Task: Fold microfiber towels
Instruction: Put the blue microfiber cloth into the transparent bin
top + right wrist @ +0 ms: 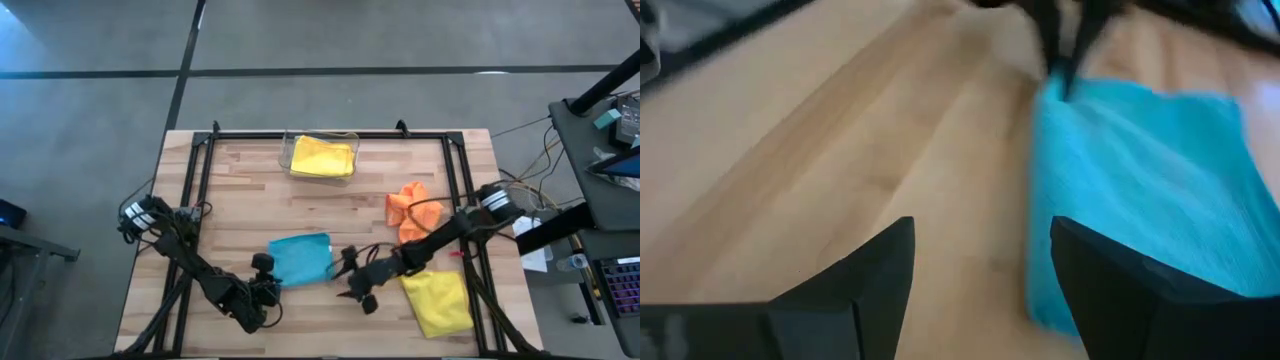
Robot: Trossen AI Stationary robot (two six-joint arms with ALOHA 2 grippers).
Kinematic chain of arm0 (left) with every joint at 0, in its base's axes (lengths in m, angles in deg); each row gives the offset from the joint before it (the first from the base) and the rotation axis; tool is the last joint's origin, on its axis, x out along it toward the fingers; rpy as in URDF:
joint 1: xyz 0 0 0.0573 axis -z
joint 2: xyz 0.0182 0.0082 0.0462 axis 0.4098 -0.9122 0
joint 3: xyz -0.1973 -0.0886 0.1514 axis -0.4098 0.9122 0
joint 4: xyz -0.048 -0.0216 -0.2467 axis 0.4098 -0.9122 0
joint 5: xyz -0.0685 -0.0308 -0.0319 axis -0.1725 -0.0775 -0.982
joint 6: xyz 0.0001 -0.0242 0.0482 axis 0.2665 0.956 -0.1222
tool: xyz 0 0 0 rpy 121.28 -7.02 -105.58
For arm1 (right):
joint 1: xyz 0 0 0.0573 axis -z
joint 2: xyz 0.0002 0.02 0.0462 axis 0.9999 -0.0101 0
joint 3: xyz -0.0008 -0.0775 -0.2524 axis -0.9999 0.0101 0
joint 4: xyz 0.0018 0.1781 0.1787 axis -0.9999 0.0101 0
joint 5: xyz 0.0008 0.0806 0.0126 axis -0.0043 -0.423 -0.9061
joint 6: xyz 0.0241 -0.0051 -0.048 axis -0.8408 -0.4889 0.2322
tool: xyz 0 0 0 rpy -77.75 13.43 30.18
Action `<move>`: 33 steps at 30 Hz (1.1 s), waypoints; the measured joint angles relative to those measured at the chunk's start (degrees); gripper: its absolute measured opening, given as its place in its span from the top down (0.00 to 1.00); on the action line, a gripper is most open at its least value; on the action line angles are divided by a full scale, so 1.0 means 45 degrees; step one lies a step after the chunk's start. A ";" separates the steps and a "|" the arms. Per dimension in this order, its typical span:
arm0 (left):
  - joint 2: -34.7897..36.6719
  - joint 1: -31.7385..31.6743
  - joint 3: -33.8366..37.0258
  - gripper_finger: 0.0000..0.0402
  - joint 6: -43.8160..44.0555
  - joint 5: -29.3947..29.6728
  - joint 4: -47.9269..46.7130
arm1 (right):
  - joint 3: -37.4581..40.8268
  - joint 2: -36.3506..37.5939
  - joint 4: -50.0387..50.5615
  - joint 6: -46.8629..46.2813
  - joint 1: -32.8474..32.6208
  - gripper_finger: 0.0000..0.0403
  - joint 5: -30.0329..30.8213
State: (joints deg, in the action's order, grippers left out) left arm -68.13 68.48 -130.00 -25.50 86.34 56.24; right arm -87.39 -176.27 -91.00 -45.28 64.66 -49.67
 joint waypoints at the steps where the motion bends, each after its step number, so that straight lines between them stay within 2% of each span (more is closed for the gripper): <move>1: 0.0000 -0.0003 0.0000 0.99 0.0007 0.0000 0.0005 | -0.0422 -0.0365 0.0321 0.0761 -0.0079 0.44 0.0093; 4: 0.0000 -0.0002 0.0000 0.99 0.0013 0.0000 0.0017 | -0.1744 -0.1257 0.1764 0.2279 -0.0308 0.44 0.1422; 7: 0.0010 0.0001 -0.0015 0.99 0.0018 -0.0005 0.0049 | -0.3113 -0.1778 0.3557 0.2968 -0.0481 0.44 0.3440; 9: 0.0010 0.0004 -0.0015 0.99 0.0023 -0.0005 0.0060 | -0.3915 -0.2044 0.4994 0.3241 -0.0565 0.44 0.4114; 14: 0.0015 0.0005 -0.0016 0.99 0.0023 -0.0010 0.0055 | -0.5203 -0.2615 0.7283 0.3180 -0.0549 0.44 0.4444; 29: 0.0024 -0.0004 -0.0176 0.99 -0.0040 -0.0068 -0.0022 | -0.4954 -0.2741 0.8731 0.2168 0.0473 0.45 0.5711; 33: 0.0024 -0.0004 -0.0265 0.99 -0.0331 -0.0138 -0.0059 | -0.4847 -0.2797 0.8728 0.2522 0.0537 0.52 0.5721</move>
State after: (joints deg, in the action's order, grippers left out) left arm -68.02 68.46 -131.19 -26.99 85.72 55.97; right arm -109.20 -188.86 -51.73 -33.93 67.07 -23.93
